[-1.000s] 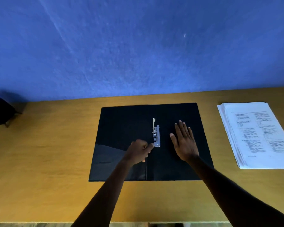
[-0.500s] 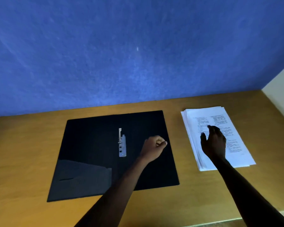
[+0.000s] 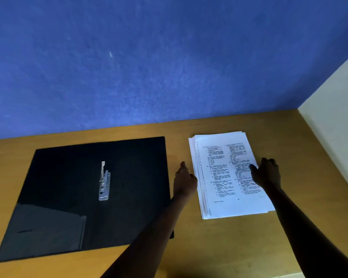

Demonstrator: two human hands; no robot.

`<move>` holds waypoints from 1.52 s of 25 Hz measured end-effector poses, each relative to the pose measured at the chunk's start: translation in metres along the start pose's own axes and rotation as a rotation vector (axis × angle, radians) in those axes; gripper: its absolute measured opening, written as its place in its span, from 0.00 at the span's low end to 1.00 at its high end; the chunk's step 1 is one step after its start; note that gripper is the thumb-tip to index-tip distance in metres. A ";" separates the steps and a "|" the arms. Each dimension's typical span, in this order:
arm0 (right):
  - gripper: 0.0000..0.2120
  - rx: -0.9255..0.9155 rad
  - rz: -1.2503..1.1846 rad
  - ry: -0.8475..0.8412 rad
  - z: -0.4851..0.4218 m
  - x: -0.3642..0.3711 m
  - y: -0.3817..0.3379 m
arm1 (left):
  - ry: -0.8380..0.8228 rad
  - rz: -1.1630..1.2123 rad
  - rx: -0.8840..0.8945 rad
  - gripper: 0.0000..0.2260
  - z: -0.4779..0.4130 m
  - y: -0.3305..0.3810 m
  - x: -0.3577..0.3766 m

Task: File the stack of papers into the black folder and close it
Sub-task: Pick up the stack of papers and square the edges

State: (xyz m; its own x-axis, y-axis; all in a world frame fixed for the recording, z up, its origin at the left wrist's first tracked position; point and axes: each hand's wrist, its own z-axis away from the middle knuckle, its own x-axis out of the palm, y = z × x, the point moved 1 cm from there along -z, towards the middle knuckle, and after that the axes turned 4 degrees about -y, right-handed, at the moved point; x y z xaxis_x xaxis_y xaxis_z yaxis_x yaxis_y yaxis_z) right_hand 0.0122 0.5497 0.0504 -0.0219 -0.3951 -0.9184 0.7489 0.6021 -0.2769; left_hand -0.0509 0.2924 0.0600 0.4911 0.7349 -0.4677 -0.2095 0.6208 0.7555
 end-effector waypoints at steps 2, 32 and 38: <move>0.22 -0.014 -0.010 -0.034 -0.007 0.002 0.006 | 0.011 0.004 -0.007 0.24 0.000 0.005 0.009; 0.21 -0.077 -0.010 -0.067 0.001 0.005 -0.009 | 0.186 0.090 -0.115 0.15 0.014 0.036 0.046; 0.22 0.028 -0.108 -0.068 -0.004 0.005 -0.018 | 0.160 0.027 -0.102 0.16 0.012 0.036 0.045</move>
State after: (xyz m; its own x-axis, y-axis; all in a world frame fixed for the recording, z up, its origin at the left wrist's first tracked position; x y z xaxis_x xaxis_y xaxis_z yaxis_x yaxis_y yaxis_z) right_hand -0.0044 0.5396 0.0493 -0.0588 -0.5033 -0.8621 0.7630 0.5342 -0.3639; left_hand -0.0267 0.3447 0.0719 0.3451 0.7806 -0.5210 -0.3096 0.6188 0.7220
